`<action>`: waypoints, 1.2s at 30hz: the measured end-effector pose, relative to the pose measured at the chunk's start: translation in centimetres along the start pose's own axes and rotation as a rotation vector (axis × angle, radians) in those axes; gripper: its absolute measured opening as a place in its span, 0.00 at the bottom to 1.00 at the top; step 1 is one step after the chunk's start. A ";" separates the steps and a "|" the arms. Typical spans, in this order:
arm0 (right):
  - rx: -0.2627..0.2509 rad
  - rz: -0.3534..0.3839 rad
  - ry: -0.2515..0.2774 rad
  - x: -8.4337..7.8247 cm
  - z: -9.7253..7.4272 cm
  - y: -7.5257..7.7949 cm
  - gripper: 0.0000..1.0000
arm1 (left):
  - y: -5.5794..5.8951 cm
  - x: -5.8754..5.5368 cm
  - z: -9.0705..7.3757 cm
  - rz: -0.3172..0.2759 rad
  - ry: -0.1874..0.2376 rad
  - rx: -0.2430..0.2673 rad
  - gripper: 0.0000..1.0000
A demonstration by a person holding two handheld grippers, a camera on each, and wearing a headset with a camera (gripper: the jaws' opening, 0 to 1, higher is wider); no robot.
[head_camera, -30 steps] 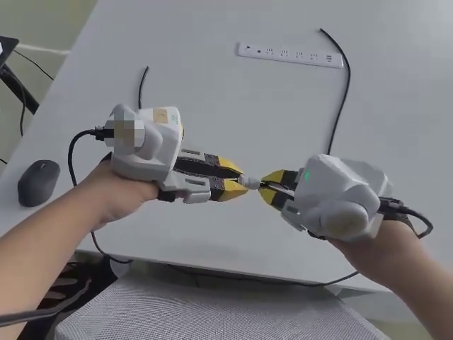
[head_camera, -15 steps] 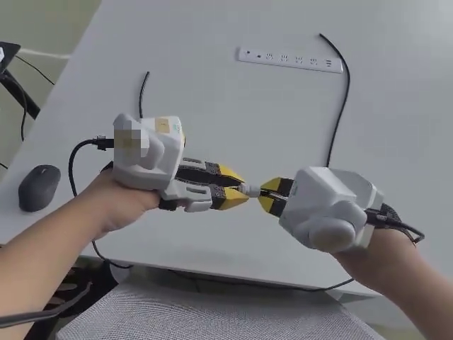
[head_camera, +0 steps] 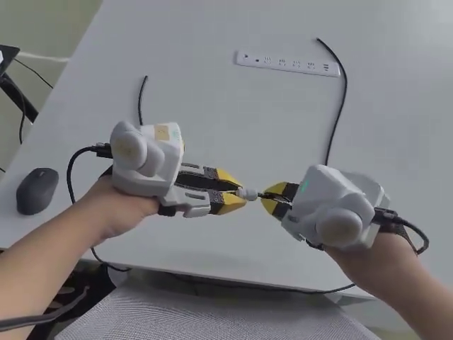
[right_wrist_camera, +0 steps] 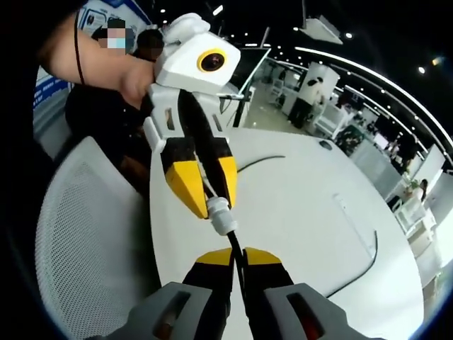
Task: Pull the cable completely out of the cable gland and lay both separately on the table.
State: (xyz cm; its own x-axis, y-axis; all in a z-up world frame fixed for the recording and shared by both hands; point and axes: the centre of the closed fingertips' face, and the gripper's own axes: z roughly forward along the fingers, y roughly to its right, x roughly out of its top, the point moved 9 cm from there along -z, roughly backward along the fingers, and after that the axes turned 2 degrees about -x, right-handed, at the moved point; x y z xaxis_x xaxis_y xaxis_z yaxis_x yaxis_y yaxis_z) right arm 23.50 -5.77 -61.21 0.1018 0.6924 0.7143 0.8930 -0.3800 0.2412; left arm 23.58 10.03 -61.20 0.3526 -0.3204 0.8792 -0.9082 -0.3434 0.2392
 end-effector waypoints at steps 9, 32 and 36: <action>-0.043 0.151 -0.027 -1.9 -0.3 0.9 0.00 | 0.1 -0.1 0.1 0.002 -0.005 0.012 0.15; -0.160 0.585 -0.097 -6.7 0.2 1.0 0.00 | 0.7 -0.8 0.1 0.004 -0.023 0.027 0.15; -0.161 0.567 -0.092 -6.9 0.1 0.4 0.01 | 0.8 -0.9 0.2 0.014 -0.035 0.033 0.15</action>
State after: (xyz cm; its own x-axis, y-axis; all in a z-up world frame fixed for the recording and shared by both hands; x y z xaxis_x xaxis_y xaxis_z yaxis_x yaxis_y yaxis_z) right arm 23.16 -10.63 -66.06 0.5870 0.4018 0.7028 0.6111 -0.7893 -0.0592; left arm 22.60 9.84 -61.86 0.3479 -0.3562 0.8672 -0.9056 -0.3669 0.2126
